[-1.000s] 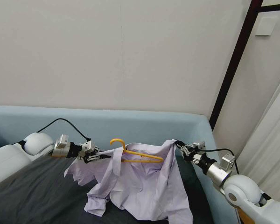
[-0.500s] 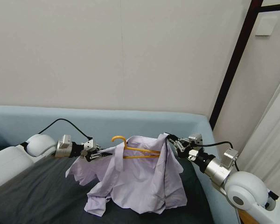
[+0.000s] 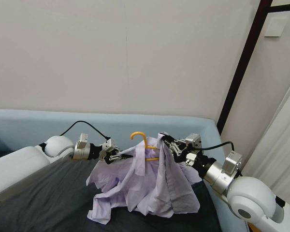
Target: Pick up the clothes from the sofa and hang them on the clothes hanger.
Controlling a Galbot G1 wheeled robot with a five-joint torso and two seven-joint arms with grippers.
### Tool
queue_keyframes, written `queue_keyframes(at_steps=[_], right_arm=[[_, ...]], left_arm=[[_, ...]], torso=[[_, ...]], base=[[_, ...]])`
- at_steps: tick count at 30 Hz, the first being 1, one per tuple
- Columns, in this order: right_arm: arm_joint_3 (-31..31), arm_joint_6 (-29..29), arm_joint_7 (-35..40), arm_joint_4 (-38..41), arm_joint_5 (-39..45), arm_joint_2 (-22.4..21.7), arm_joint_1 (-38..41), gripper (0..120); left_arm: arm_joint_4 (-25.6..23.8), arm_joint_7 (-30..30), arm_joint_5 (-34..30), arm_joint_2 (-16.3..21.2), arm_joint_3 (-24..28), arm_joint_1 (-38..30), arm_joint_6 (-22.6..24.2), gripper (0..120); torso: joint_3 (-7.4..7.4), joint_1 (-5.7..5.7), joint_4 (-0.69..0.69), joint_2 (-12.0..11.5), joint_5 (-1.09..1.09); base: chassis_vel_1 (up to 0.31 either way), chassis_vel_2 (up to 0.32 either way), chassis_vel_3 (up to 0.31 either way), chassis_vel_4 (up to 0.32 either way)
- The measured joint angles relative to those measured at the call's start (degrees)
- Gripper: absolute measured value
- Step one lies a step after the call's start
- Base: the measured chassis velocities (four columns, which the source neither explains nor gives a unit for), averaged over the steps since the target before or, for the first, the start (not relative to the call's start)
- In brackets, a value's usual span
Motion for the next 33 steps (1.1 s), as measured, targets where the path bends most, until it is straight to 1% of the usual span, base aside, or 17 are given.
queue_keyframes(at_steps=[1, 3, 5, 7, 9, 13, 15, 17, 19, 24, 25, 26, 28, 30, 32, 33], right_arm=[[-0.12, 0.21, -0.27, 0.38, -0.97, -0.21, -0.47, 0], [-0.23, 1.63, -1.73, 1.72, -6.21, -1.01, -4.22, 0], [-0.21, 1.79, -1.84, 1.75, -6.76, -1.08, -4.64, 0], [-0.03, 3.00, -2.39, 1.20, -10.74, -1.38, -7.70, 0], [-0.04, 3.09, -2.36, 0.88, -11.25, -1.34, -7.90, 0], [-0.17, 4.01, -1.59, -3.55, -15.45, -0.17, -8.37, 0], [-0.17, 4.09, -1.31, -4.39, -16.48, 0.06, -8.52, 0], [-0.18, 4.62, -0.57, -7.19, -19.98, 0.85, -8.92, 0], [-0.17, 4.82, -0.09, -8.57, -21.33, 1.32, -9.28, 0], [0.67, 3.70, 0.20, -7.90, -21.39, 1.51, -10.46, 0], [0.99, 3.41, 0.27, -7.31, -21.41, 1.48, -10.92, 5], [1.67, 2.42, 1.04, -6.13, -21.51, 1.45, -11.92, 15], [3.53, 0.50, 2.81, -3.97, -21.63, 1.28, -14.11, 28], [4.06, 0.20, 3.00, -3.49, -21.75, 1.22, -14.59, 28], [6.20, -1.46, 5.00, 0.02, -22.74, 0.92, -17.33, 43], [6.51, -2.09, 5.67, 0.69, -22.84, 0.94, -17.86, 45]], left_arm=[[0.10, -0.01, -0.29, -0.16, 0.27, -0.50, 0.08, 2], [0.90, -0.01, -2.18, -1.18, 1.86, -3.82, 0.32, 2], [0.98, -0.02, -2.49, -1.26, 2.12, -4.32, 0.34, 2], [0.80, 0.12, -5.40, -1.44, 3.58, -7.45, 0.53, 2], [0.51, 0.24, -6.16, -1.38, 3.79, -7.92, 0.59, 2], [-1.77, 1.08, -10.02, 0.06, 4.34, -10.40, 1.35, 2], [-2.03, 1.17, -10.41, 0.37, 4.42, -10.75, 1.43, 2], [-2.83, 1.64, -11.15, 1.67, 4.89, -12.08, 1.62, 2], [-3.33, 1.81, -11.08, 2.64, 5.14, -12.84, 1.63, 2], [-3.63, 1.31, -9.64, 3.75, 5.15, -13.01, 1.63, 2], [-3.59, 0.83, -8.75, 3.93, 5.07, -12.84, 1.59, 2], [-3.26, -0.36, -6.98, 4.02, 4.84, -12.23, 1.49, 2], [-2.49, -1.68, -5.42, 3.69, 4.18, -11.35, 1.42, 2], [-2.25, -1.83, -5.20, 3.61, 4.13, -11.27, 1.41, 2], [-1.13, -2.18, -4.41, 3.28, 4.00, -11.16, 1.33, 2], [-0.99, -2.20, -4.33, 3.24, 3.97, -11.16, 1.31, 2]], torso=[[0.00, 0.00, 0.00, 0.00, 0.00], [0.00, 0.00, -0.03, 0.00, 0.02], [0.00, 0.00, -0.03, 0.00, 0.03], [0.00, 0.00, -0.03, 0.00, 0.03], [0.00, 0.00, -0.02, 0.00, 0.03], [0.00, 0.00, 0.00, 0.00, 0.02], [0.00, 0.00, 0.00, 0.00, 0.02], [0.00, 0.00, 0.00, 0.00, 0.02], [0.00, 0.00, 0.00, 0.00, 0.02], [0.00, 0.00, 0.00, 0.00, 0.00], [0.00, 0.00, -0.01, 0.00, 0.01], [0.00, 0.00, -0.01, 0.00, 0.00], [0.00, 0.00, 0.00, 0.00, 0.01], [0.00, 0.00, -0.01, 0.00, 0.01], [0.00, 0.00, -0.02, 0.00, 0.01], [0.00, 0.00, -0.02, 0.00, 0.01]], base=[[0.000, 0.000, 0.000, 0.000], [0.000, 0.000, 0.000, 0.000], [0.000, 0.000, 0.000, 0.000], [0.000, 0.000, 0.000, 0.000], [0.000, 0.000, 0.000, 0.000], [0.000, 0.000, 0.000, 0.000], [0.000, 0.000, 0.000, 0.000], [0.000, 0.000, 0.000, 0.000], [0.000, 0.000, 0.000, 0.000], [0.000, 0.000, 0.000, 0.000], [0.000, 0.000, 0.000, 0.000], [0.000, 0.000, 0.000, 0.000], [0.000, 0.000, 0.000, 0.000], [0.000, 0.000, 0.000, 0.000], [0.000, 0.000, 0.000, 0.000], [0.000, 0.000, 0.000, 0.000]])
